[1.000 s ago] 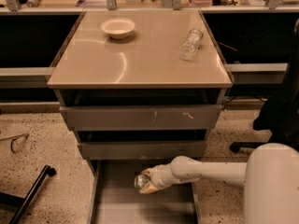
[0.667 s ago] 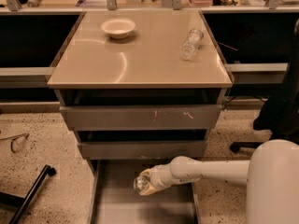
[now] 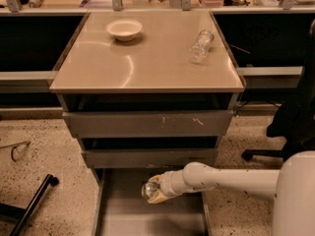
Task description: Pick 7up can from bottom drawer and place on counter
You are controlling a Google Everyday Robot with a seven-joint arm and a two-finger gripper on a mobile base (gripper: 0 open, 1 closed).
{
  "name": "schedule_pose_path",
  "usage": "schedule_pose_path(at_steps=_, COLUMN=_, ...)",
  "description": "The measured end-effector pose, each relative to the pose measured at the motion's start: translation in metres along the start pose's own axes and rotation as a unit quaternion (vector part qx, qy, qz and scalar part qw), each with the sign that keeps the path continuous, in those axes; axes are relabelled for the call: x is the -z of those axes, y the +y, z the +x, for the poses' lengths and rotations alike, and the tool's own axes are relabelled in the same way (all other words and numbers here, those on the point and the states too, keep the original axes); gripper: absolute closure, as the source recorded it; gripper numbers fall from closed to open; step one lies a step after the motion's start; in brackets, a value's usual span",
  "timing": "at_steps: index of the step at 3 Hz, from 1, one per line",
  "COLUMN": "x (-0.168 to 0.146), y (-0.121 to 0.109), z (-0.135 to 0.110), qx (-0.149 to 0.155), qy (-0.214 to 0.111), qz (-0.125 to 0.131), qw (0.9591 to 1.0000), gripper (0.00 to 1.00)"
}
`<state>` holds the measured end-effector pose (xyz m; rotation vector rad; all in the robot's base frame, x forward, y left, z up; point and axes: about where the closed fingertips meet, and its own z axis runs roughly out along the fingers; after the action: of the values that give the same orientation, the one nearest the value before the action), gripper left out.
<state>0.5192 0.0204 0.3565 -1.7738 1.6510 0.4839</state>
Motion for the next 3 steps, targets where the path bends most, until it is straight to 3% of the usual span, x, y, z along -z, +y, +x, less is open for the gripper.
schedule_pose_path(at_steps=1, x=0.042, y=-0.006, z=-0.052, qx=0.014, qy=-0.008, qz=0.037, qw=0.9992, gripper=1.00)
schedule_pose_path(at_steps=2, x=0.069, y=0.009, z=-0.108, qx=0.019, qy=0.000, qz=0.058, qw=0.9981, gripper=1.00)
schedule_pose_path(at_steps=3, x=0.086, y=0.029, z=-0.116, qx=0.039, qy=0.017, qz=0.052, qw=0.9977, gripper=1.00)
